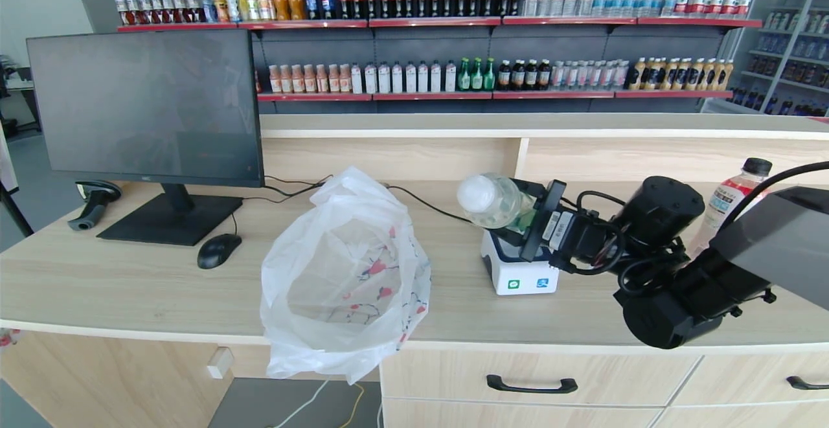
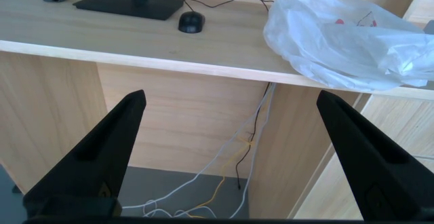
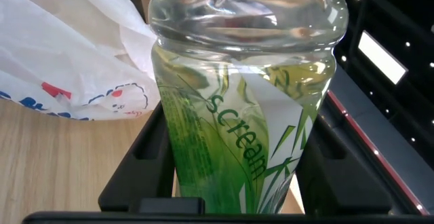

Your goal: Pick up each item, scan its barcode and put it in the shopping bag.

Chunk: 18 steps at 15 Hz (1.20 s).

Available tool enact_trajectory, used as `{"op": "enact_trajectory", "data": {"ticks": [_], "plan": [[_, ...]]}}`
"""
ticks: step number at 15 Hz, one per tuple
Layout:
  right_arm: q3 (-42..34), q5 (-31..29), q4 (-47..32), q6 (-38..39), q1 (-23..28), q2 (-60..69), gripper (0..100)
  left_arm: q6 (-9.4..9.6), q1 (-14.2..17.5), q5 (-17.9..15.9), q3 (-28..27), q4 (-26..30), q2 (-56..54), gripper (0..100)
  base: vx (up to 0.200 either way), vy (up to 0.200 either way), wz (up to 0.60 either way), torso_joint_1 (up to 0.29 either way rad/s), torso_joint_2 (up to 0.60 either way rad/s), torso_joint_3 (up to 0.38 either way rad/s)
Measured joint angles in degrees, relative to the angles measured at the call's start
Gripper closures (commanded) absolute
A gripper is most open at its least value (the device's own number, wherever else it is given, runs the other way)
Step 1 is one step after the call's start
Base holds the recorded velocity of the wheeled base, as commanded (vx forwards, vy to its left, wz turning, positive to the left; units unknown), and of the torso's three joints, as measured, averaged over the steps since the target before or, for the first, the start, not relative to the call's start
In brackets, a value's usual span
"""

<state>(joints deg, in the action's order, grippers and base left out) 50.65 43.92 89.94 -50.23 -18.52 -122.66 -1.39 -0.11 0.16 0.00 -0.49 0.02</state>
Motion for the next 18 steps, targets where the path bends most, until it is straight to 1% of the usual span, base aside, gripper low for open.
{"op": "enact_trajectory", "data": {"ticks": [5, 8, 13, 15, 18], "plan": [[-2.8, -0.84, 0.0, 2.35, -0.59, 4.56, 100, 0.0, 0.01, 0.0, 0.0, -0.02, 0.0, 0, 0.0, 0.0, 0.0, 0.0, 0.0, 0.0], [-4.96, -6.29, -0.04, 5.29, -1.27, 8.89, 100, 0.0, 0.06, 0.0, 0.0, -0.02, 0.0, 0, 0.0, 0.0, 0.0, 0.0, 0.0, 0.0], [-7.96, -15.48, 0.0, 12.68, -3.63, 15.53, 100, 0.0, 0.0, 0.0, 0.0, -0.02, 0.0, 0, 0.0, 0.0, 0.0, 0.0, 0.0, 0.0], [-9.91, -21.1, 0.0, 17.27, -4.05, 18.09, 100, 0.0, 0.0, 0.0, 0.0, -0.02, 0.0, 0, 0.0, 0.0, 0.0, 0.0, 0.0, 0.0], [-13.6, -26.73, 0.0, 24.61, -4.06, 21.59, 100, 0.09, 0.04, 0.02, 0.0, 0.13, 0.0, 0, 0.0, 0.0, 0.0, 0.0, 0.0, 0.0]]}}
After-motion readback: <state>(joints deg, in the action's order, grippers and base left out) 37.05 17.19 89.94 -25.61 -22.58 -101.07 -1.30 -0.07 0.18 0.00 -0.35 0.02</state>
